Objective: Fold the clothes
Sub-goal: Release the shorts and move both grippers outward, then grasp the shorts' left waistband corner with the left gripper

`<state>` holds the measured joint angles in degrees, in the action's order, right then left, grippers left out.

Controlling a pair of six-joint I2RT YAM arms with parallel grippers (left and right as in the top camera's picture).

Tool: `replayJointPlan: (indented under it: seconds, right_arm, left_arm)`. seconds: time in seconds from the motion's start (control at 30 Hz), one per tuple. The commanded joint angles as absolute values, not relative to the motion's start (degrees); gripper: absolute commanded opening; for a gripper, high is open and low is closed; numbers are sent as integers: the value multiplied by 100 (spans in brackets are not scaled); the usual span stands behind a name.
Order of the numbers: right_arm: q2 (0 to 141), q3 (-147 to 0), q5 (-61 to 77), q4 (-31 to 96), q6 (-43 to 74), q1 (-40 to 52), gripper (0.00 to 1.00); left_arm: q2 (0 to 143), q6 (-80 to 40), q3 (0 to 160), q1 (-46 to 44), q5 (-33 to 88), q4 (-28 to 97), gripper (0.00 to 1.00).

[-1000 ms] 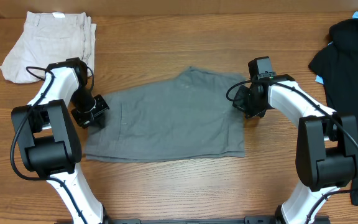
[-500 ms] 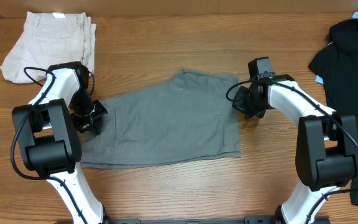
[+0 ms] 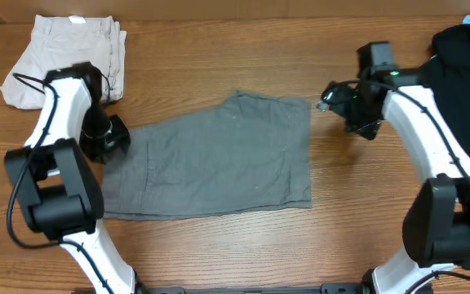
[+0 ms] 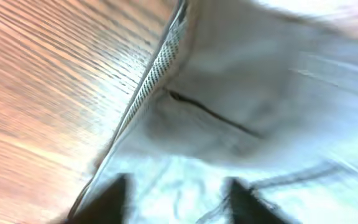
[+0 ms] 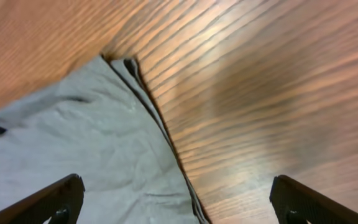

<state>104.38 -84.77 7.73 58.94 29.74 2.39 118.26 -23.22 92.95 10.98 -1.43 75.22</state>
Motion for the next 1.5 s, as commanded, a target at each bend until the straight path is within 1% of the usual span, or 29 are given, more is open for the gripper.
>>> replayJointPlan:
  seconds: [0.0, 0.1, 0.13, 0.17, 0.37, 0.53, 0.63, 0.7, 0.83, 1.0, 1.1, 1.23, 1.47]
  right_arm:
    - [10210, -8814, 1020, 6158, 2781, 16, 100]
    - [10020, -8838, 1017, 6351, 2670, -97, 100]
    - [9931, -8838, 1020, 6423, 2661, -137, 100]
    - [9839, -8838, 1020, 6488, 2655, -169, 100]
    - [9043, -8838, 1020, 6777, 2655, -314, 100]
    - [8237, -8838, 1007, 7269, 2502, -314, 100]
    - [8018, -8836, 967, 7470, 2502, -314, 100]
    - [7964, -8836, 952, 7524, 2502, -314, 100]
    - [7968, -8836, 954, 7520, 2502, -311, 100]
    - [7968, -8836, 952, 7441, 2502, -314, 100]
    - [7968, -8836, 954, 7358, 2388, -314, 100]
    - [7975, -8836, 952, 7317, 2349, -314, 100]
    - [8055, -8833, 952, 7196, 2349, -314, 100]
  left_arm:
    - [11301, -1966, 9588, 1118, 161, 7609, 92]
    - [11026, -1940, 9629, 1118, 174, 7784, 93]
    - [10932, -1918, 9629, 1122, 121, 7878, 98]
    - [10857, -1907, 9627, 1138, 56, 7975, 100]
    - [10722, -1835, 9614, 1400, 5, 8208, 100]
    - [10722, -1680, 9411, 1946, 27, 8331, 100]
    - [10711, -1496, 9172, 2298, 405, 8263, 100]
    - [10700, -1297, 8941, 2510, 751, 8086, 100]
    - [10696, -801, 8374, 2757, 1398, 7354, 100]
    - [10698, -285, 7653, 2759, 1927, 6198, 100]
    - [10711, -213, 7371, 2757, 2213, 5647, 100]
    - [10755, 228, 7325, 2757, 2189, 5474, 100]
    - [10757, 436, 7325, 2746, 1984, 5548, 100]
